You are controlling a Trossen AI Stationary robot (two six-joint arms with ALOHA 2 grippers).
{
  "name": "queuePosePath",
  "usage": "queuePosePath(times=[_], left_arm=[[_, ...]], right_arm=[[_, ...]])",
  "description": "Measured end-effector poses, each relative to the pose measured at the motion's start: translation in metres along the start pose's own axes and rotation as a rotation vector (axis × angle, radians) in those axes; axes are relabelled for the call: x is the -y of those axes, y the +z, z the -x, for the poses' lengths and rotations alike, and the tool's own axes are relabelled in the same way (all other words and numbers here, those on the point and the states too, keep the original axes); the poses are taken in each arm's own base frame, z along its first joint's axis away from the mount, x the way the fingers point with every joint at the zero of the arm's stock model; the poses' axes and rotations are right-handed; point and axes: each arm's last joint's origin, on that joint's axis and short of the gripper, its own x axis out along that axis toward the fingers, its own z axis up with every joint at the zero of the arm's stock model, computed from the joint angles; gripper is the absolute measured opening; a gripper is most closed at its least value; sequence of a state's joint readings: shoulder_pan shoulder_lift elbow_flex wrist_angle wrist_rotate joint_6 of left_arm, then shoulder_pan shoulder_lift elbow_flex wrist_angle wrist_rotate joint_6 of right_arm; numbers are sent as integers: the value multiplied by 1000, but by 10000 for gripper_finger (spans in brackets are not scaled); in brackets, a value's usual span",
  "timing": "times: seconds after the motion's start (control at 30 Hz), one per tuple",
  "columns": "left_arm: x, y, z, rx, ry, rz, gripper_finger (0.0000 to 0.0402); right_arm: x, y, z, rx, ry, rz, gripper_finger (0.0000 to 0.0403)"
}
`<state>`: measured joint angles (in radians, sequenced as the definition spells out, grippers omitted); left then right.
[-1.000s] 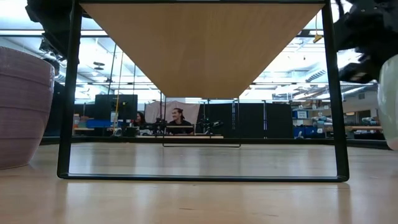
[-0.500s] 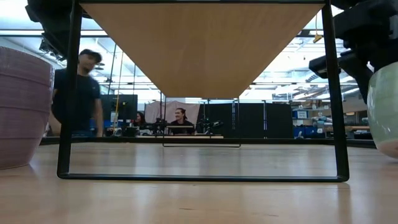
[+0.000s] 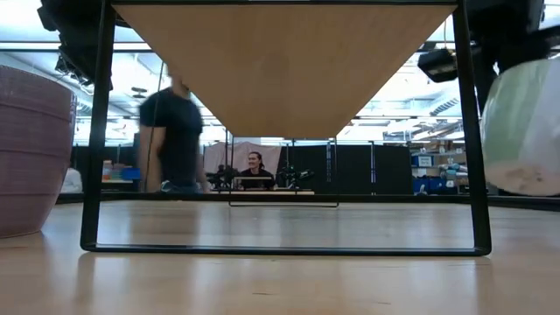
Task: Place coffee mugs
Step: Put the light green mug on the shelf
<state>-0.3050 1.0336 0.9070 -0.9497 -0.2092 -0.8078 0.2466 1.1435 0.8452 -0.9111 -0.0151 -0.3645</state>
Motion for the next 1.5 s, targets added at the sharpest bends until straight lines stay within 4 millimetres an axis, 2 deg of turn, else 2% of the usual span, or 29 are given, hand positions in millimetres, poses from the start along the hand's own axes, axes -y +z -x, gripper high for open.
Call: queuePosePath(times=[0.13,0.23,0.33,0.43,0.63,0.83,1.03,1.5], left_arm=[[0,0,0,0,0,0,167],[0,0,0,0,0,1,167],[0,0,0,0,0,1,167],[0,0,0,0,-1,1,167],[0,0,0,1,-1,1,167],[0,0,0,1,-1,1,167],[0,0,0,2,-2,1,167],[0,0,0,2,-2,1,167]], right_arm=[[2,6,12,-25,6,4,26],[2,5,11,-153,59,3,25],[3,8,3,-283,109,0,27],[4,10,-14,-396,152,-1,29],[11,23,-40,-504,168,77,27],[16,34,-45,-511,159,136,31],[18,36,-45,-513,99,147,40],[19,40,-47,-462,100,112,56]])
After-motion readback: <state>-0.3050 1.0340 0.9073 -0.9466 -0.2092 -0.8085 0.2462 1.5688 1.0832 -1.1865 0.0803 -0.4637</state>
